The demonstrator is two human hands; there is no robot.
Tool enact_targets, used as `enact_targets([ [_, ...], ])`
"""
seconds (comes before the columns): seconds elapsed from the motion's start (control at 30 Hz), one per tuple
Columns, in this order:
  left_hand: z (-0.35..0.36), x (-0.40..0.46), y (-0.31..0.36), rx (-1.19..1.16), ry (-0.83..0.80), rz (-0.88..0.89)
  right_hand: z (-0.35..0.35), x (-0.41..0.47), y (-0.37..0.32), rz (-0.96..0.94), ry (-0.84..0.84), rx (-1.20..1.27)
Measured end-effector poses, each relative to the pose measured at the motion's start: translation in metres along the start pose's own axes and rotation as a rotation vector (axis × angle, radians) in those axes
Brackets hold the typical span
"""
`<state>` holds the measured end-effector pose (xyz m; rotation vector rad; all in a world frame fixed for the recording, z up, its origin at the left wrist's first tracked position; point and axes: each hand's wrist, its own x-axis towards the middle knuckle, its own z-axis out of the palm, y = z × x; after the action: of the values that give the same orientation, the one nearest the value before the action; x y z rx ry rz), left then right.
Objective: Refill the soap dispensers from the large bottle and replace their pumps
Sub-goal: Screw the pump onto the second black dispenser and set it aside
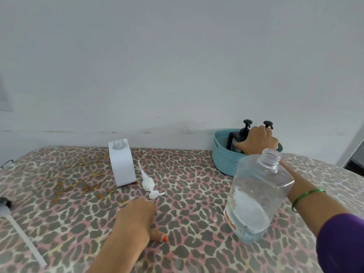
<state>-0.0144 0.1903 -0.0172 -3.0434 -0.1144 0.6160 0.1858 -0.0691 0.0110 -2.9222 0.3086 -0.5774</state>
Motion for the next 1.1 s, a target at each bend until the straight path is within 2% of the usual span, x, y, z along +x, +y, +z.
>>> enact_targets([
  [0.47, 0.003, -0.001, -0.003, -0.012, 0.016, 0.001, 0.003, -0.003, -0.006, 0.122, -0.019, 0.072],
  [0.6, 0.004, 0.0, -0.003, -0.004, 0.045, 0.0, 0.004, -0.007, -0.001, 0.04, 0.005, 0.131],
  [0.7, 0.006, 0.001, -0.004, 0.007, 0.042, 0.003, -0.005, -0.012, 0.013, -0.042, -0.012, 0.296],
  [0.77, 0.006, 0.002, -0.004, 0.019, 0.043, -0.004, -0.016, -0.026, 0.027, -0.109, 0.041, 0.465],
  [0.83, 0.006, 0.003, -0.004, 0.029, 0.046, -0.004, -0.034, -0.05, 0.042, -0.098, 0.082, 0.649],
  [0.9, 0.006, 0.004, -0.003, 0.042, 0.053, 0.002, -0.056, -0.078, 0.055, -0.032, -0.013, 0.841],
  [0.97, 0.007, 0.004, -0.004, 0.053, 0.064, 0.009, -0.075, -0.107, 0.063, 0.006, -0.201, 1.049],
  [1.1, 0.011, 0.001, -0.006, 0.07, 0.113, 0.018, -0.075, -0.144, 0.074, -0.095, -0.446, 1.214],
])
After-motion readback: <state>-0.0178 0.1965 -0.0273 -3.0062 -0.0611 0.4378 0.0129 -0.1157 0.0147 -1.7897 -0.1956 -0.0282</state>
